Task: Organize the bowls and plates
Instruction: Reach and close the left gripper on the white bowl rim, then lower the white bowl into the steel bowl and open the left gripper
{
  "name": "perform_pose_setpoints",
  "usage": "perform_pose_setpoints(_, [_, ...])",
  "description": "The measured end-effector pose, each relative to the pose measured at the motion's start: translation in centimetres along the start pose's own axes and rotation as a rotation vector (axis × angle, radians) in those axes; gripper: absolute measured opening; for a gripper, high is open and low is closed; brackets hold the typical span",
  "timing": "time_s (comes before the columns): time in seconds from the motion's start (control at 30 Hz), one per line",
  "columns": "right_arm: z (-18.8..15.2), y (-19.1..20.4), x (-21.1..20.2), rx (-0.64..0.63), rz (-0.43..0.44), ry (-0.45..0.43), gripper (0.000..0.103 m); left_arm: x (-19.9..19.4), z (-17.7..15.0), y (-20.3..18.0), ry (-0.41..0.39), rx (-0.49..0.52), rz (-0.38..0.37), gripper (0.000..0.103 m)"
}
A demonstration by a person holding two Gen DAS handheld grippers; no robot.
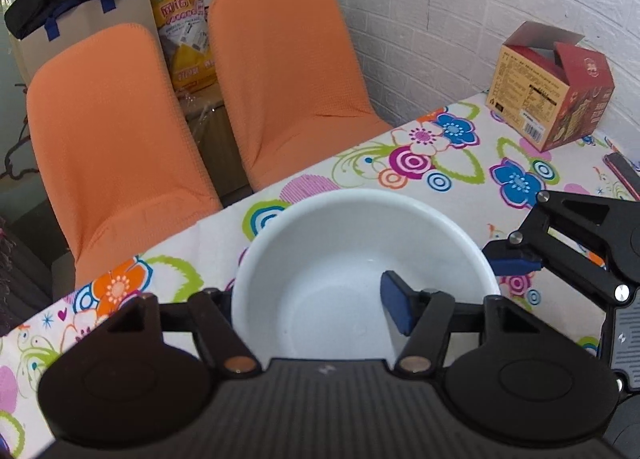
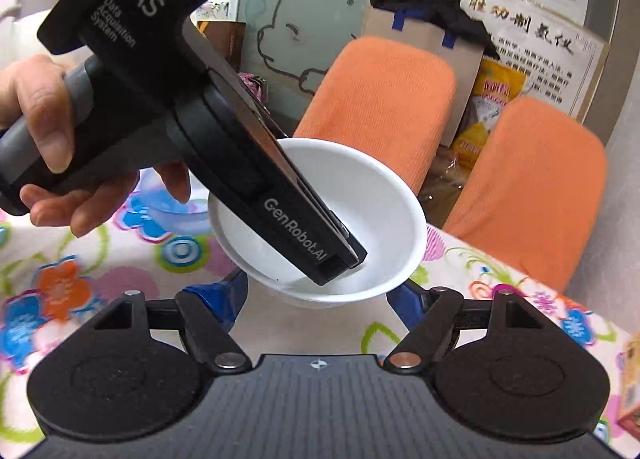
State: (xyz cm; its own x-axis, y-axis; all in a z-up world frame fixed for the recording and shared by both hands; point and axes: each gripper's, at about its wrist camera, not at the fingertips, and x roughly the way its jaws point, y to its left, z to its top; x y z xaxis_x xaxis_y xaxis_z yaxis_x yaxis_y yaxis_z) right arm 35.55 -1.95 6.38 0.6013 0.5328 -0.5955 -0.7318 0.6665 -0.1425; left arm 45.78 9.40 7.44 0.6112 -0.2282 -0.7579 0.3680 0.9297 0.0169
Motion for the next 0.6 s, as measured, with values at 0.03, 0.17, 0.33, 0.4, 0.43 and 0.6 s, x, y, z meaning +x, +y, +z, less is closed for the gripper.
perform_pose_setpoints(0.03, [0.0, 0.3, -1.1, -0.006, -0.002, -0.002, 0.063, -1.1, -0.3, -0.8, -0.01, -0.002, -0.002, 0.063])
perform_pose_setpoints(0.17, [-1.1, 1.9, -5.9, -0.028, -0.01, 0.01, 0.063, -5.2, -2.1, -4.8, -0.034, -0.002, -0.004, 0.062])
perform_pose_setpoints(0.33, [-3.7, 3.9, -11.4, -0.022, -0.012, 0.051, 0.063, -9.2, -5.8, -10.0, -0.026, -0.009, -0.039, 0.064])
perform_pose_setpoints(0.4, [-4.8, 4.8, -13.1, -0.014, -0.02, 0.062, 0.063, -10.3, -7.3, -11.8, -0.024, 0.003, -0.052, 0.064])
perform_pose_setpoints(0.43, [-5.4, 5.2, -13.7, -0.01, -0.023, 0.068, 0.063, -10.8, -8.0, -12.7, -0.022, 0.008, -0.057, 0.064])
perform_pose_setpoints(0.6, [-7.9, 7.4, -15.9, 0.01, -0.033, 0.089, 0.063, -12.2, -11.6, -16.0, -0.011, 0.03, -0.085, 0.065])
